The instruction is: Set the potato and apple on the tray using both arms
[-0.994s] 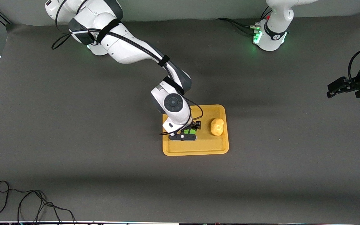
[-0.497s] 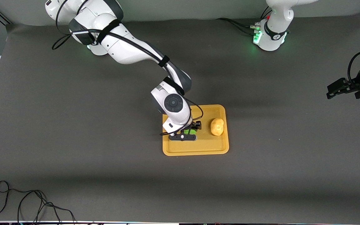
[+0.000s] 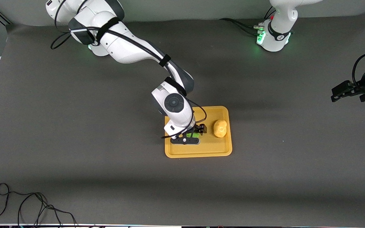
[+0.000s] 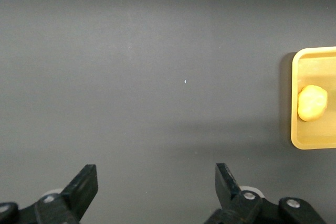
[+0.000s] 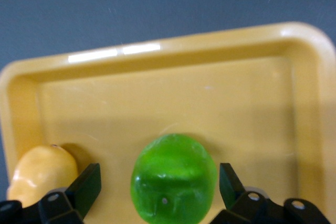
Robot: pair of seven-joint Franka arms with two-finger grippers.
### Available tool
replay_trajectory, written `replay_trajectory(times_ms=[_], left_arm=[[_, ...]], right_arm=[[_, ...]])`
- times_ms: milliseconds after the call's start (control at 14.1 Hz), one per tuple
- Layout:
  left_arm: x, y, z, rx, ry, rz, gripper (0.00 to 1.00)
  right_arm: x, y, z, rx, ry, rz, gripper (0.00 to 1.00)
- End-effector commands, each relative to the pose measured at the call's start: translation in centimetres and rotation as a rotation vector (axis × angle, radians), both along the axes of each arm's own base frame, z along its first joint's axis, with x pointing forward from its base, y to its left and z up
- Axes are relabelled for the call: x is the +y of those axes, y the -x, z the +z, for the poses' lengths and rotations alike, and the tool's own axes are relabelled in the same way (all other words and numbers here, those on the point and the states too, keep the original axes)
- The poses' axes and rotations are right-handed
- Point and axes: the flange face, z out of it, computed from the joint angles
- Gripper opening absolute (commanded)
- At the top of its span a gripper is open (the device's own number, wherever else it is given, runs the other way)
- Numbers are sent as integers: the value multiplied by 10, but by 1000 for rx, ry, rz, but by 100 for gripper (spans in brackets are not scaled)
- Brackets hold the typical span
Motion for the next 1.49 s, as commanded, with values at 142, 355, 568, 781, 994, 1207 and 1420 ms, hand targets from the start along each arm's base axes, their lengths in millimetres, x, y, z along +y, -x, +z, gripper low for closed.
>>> replay_trajectory(times_ms=[142, 355, 568, 781, 994, 1207, 1420], left_arm=[[-4, 0, -2, -11, -6, -18, 100], [-4, 1, -2, -9, -6, -18, 100], [-4, 1, -2, -6, -6, -9, 100], [-4, 1, -1, -10, -6, -9, 100], [-2, 0, 0, -14, -10, -4, 100], [-2, -1, -1, -12, -10, -4, 100], [-2, -1, -1, -14, -9, -2, 100]], right_arm=[[-74, -12, 112, -61, 23, -40, 100], [-134, -26, 153, -16, 65, -41, 100], [-195, -25, 206, 67, 118, -44, 100], [-268, -19, 265, 115, 162, 50, 100], [-351, -14, 316, 129, 165, -42, 100], [-420, 8, 344, 120, 154, -64, 100], [-488, 38, 350, 94, 142, -102, 100]])
